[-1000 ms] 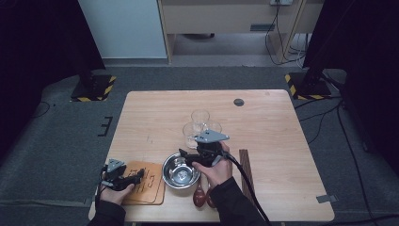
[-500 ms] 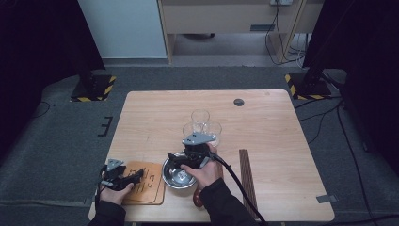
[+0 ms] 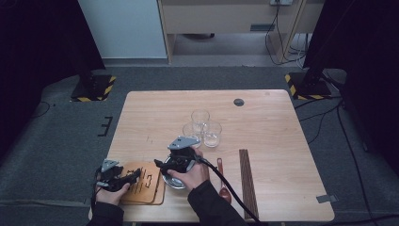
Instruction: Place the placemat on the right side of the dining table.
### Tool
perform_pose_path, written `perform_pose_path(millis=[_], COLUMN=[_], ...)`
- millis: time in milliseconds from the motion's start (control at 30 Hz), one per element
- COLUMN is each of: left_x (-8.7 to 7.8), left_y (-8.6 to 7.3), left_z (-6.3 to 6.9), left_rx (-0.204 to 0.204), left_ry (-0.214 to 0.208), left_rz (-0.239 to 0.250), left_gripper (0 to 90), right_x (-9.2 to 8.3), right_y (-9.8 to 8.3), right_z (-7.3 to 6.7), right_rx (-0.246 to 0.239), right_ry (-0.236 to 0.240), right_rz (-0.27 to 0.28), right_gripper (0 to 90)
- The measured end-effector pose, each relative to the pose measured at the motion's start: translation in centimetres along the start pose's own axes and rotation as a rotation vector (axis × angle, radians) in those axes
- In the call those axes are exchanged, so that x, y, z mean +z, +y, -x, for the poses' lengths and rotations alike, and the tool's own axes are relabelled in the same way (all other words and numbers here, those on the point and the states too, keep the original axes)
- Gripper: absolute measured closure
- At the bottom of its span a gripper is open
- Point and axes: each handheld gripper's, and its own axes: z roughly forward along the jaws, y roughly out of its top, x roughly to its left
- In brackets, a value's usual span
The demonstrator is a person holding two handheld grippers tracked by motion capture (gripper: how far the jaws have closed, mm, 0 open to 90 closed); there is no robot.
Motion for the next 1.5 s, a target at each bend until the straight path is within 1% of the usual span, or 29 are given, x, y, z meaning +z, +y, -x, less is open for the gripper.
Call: perform_pose_path(millis=[167,333,533,567,700,767,833,900,1033,1200,1267,1500], left_x=[-0.5,-1.0,-1.6,-1.9,-2.1,-2.2,-2.3,-2.4,-2.8,-2.9,-2.9,-3.4], left_y=[0.1,0.2,0.1,0.1,0.2,0.2,0.2,0.2,0.3,0.3,0.4,0.3], left_z=[0.0,0.0,0.1,0.1,0.1,0.1,0.1,0.1,0.2,0.2,0.3,0.3], left_rx=[-0.005,0.003,0.000,0.001,-0.003,-0.003,-0.002,-0.003,-0.007,-0.007,-0.006,-0.014], left_ry=[0.001,0.005,0.006,0.006,0.005,0.006,0.008,0.008,0.005,0.007,0.006,-0.004], left_rz=[0.018,0.036,0.057,0.067,0.078,0.081,0.086,0.091,0.112,0.116,0.119,0.138], left_gripper=[19.8,19.8,19.8,19.8,19.8,19.8,19.8,19.8,19.9,19.9,19.9,19.9], right_x=[0.6,1.1,1.3,1.4,1.8,1.9,2.3,2.4,2.9,3.4,3.7,4.5], right_y=[-0.1,-0.3,-0.5,-0.6,-1.0,-1.1,-1.4,-1.4,-1.7,-2.0,-2.2,-2.7], right_z=[-0.6,-0.9,-1.1,-1.1,-1.2,-1.2,-1.4,-1.4,-1.8,-1.8,-1.9,-2.0], right_rx=[-0.004,-0.005,0.001,0.003,0.019,0.020,0.020,0.021,0.031,0.041,0.050,0.072], right_ry=[0.024,0.032,0.039,0.043,0.062,0.063,0.070,0.073,0.089,0.094,0.100,0.120], right_rz=[-0.008,-0.019,-0.026,-0.028,-0.041,-0.042,-0.058,-0.061,-0.069,-0.085,-0.101,-0.127], right_gripper=[29.2,29.6,30.0,30.4,31.1,31.3,32.1,32.2,32.6,33.5,34.2,37.7])
